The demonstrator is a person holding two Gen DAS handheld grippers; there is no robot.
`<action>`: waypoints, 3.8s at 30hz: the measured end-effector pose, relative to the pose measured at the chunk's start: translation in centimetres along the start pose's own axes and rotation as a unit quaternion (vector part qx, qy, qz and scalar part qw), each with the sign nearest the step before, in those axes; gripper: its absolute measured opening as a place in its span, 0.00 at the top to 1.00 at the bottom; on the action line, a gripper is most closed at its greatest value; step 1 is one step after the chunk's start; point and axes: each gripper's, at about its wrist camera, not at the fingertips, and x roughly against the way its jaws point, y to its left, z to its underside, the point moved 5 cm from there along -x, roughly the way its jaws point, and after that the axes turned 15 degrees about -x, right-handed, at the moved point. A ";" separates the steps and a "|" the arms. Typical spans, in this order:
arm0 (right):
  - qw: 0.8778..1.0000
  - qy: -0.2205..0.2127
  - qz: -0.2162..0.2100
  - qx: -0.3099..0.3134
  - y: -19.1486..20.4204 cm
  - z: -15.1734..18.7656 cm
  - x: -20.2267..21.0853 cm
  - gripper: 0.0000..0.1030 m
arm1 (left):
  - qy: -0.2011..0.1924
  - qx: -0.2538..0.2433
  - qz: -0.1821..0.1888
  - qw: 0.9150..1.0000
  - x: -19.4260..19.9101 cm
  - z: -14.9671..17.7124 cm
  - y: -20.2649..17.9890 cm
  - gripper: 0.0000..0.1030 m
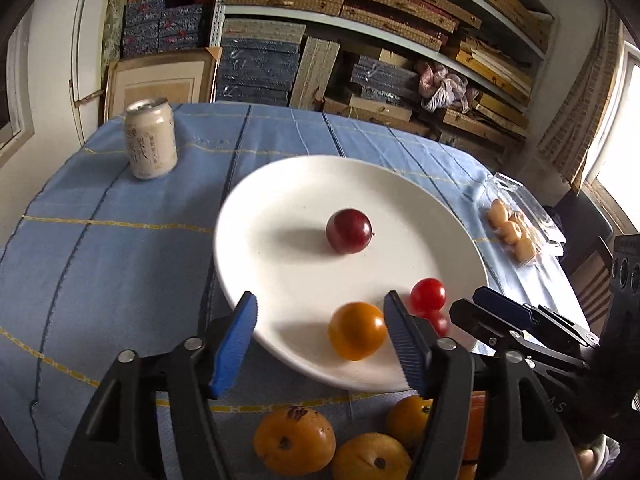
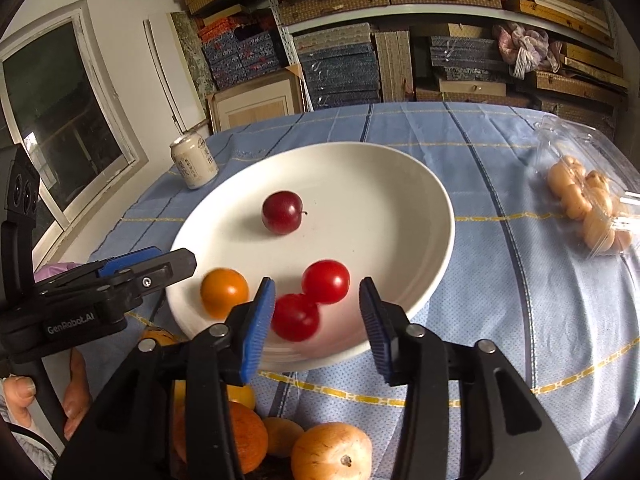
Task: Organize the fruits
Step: 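Place the tomato on the white plate with the right tool while the left tool places the orange there, then open both tools and pull them back from the plate toward the fruit cluster, then grasp a large tangerine with the left tool while the right tool grasps a red tomato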
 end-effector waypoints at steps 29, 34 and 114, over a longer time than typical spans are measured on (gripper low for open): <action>0.997 -0.073 -0.021 -0.031 -0.9 4.0 10.6 0.21 | 0.002 0.027 -0.071 0.997 9.4 10.4 1.1 0.28; 0.996 -0.080 -0.021 -0.033 -1.6 3.9 11.7 0.20 | 0.001 0.013 -0.077 0.997 10.4 11.2 0.3 0.28; 0.950 0.116 -0.079 0.278 9.7 18.3 9.3 0.45 | -0.001 0.040 0.003 0.999 9.6 14.0 1.3 0.53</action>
